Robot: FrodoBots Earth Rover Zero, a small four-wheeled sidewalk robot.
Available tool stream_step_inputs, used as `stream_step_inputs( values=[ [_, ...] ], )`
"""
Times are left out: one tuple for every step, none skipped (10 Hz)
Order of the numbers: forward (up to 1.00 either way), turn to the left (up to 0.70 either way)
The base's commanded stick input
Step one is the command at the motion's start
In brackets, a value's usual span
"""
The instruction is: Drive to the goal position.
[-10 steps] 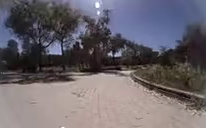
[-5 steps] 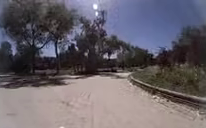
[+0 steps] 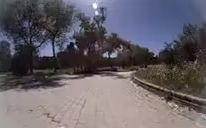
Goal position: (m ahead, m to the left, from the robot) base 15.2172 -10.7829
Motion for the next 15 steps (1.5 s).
stream_step_inputs(
  values=[
    [1.0, 0.0],
    [1.0, 0.0],
    [1.0, 0.0],
    [1.0, 0.0],
    [1.0, 0.0],
    [1.0, 0.0],
    [1.0, 0.0],
    [1.0, 0.0],
    [1.0, 0.0],
    [1.0, 0.0],
    [1.0, 0.0],
    [1.0, 0.0],
    [1.0, 0.0],
    [1.0, 0.0],
    [1.0, 0.0]
  ],
)
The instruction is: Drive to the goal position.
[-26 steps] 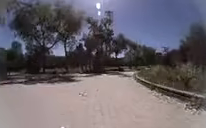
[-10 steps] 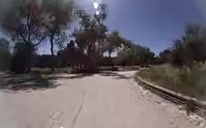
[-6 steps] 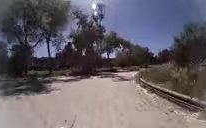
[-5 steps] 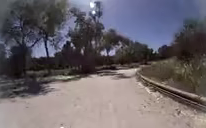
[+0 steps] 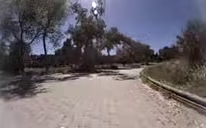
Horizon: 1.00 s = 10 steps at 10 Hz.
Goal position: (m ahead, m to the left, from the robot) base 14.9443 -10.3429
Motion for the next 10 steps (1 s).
stream_step_inputs(
  values=[
    [1.0, 0.0],
    [1.0, 0.0],
    [1.0, 0.0],
    [1.0, 0.0],
    [1.0, 0.0],
    [1.0, 0.0],
    [1.0, 0.0],
    [1.0, 0.0],
    [1.0, 0.0],
    [1.0, 0.0]
  ],
)
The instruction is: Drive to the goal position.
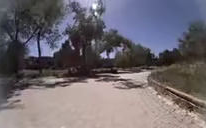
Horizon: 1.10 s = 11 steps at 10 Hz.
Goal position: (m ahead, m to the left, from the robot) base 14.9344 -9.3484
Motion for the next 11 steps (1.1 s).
stream_step_inputs(
  values=[
    [1.0, 0.0],
    [1.0, 0.0],
    [1.0, -0.14],
    [1.0, -0.21],
    [1.0, -0.25],
    [1.0, -0.26],
    [1.0, -0.33],
    [1.0, -0.33],
    [1.0, -0.33],
    [1.0, -0.33],
    [1.0, -0.33]
  ],
)
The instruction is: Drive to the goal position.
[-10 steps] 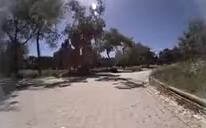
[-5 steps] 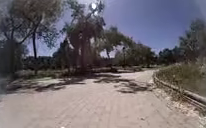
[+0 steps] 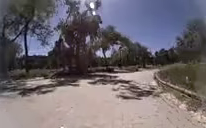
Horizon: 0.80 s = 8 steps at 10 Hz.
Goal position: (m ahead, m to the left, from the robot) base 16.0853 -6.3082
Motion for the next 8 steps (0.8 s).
stream_step_inputs(
  values=[
    [1.0, -0.33],
    [1.0, -0.34],
    [1.0, -0.38],
    [1.0, -0.39],
    [1.0, -0.39],
    [1.0, -0.4],
    [1.0, -0.4],
    [1.0, -0.4]
  ],
)
